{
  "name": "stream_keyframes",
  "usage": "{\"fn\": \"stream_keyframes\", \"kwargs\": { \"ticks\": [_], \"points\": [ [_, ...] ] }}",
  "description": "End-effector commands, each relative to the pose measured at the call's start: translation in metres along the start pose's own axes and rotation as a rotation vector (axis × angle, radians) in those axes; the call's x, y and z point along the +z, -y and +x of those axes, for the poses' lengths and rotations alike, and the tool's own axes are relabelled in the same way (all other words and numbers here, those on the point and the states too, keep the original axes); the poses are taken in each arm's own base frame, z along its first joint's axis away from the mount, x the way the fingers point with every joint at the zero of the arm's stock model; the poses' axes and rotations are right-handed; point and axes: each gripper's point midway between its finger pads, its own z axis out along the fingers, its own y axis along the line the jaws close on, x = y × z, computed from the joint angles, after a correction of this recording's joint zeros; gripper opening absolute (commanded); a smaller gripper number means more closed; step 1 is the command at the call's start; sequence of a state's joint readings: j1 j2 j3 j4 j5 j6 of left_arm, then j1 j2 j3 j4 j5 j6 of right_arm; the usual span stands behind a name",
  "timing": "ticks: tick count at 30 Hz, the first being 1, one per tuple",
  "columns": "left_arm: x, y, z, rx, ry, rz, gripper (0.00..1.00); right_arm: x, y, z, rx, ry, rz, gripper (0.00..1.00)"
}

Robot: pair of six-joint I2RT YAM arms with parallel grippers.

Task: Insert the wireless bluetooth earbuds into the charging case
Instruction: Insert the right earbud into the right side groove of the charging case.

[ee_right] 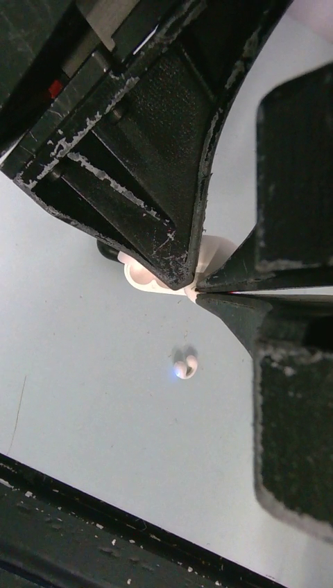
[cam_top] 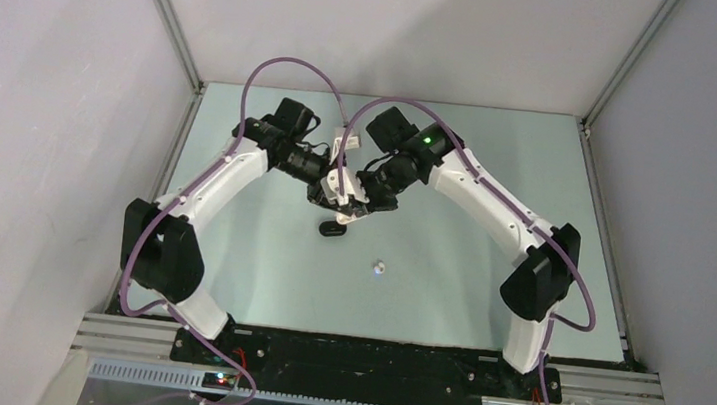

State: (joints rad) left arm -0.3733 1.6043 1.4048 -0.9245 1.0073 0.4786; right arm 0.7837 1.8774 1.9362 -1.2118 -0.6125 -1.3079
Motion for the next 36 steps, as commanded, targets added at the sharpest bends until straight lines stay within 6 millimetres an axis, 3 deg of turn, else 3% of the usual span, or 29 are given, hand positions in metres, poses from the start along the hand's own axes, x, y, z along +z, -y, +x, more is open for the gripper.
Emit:
{"fn": "stream_keyframes", "kwargs": {
  "ticks": [1,10,15,25,36],
  "points": [
    [-0.003,0.012,-0.017,0.023,0.036,0.041,0.0,-0.022,0.021,-0.012,-0.057,0.001,0.13,0.04],
    [-0.004,0.01,-0.016,-0.009,0.04,0.045,0.0,-0.038,0.014,-0.022,-0.087,0.055,0.16,0.19],
    [-0.003,0.01,-0.016,-0.032,0.045,0.063,0.0,-0.035,0.003,-0.02,-0.141,0.075,0.189,0.3],
    [-0.003,0.008,-0.016,-0.076,0.057,0.082,0.0,-0.029,-0.004,-0.025,-0.232,0.094,0.208,0.3],
    [-0.004,0.009,-0.02,-0.122,0.08,0.122,0.0,-0.022,-0.013,-0.014,-0.291,0.056,0.164,0.31]
  ]
}}
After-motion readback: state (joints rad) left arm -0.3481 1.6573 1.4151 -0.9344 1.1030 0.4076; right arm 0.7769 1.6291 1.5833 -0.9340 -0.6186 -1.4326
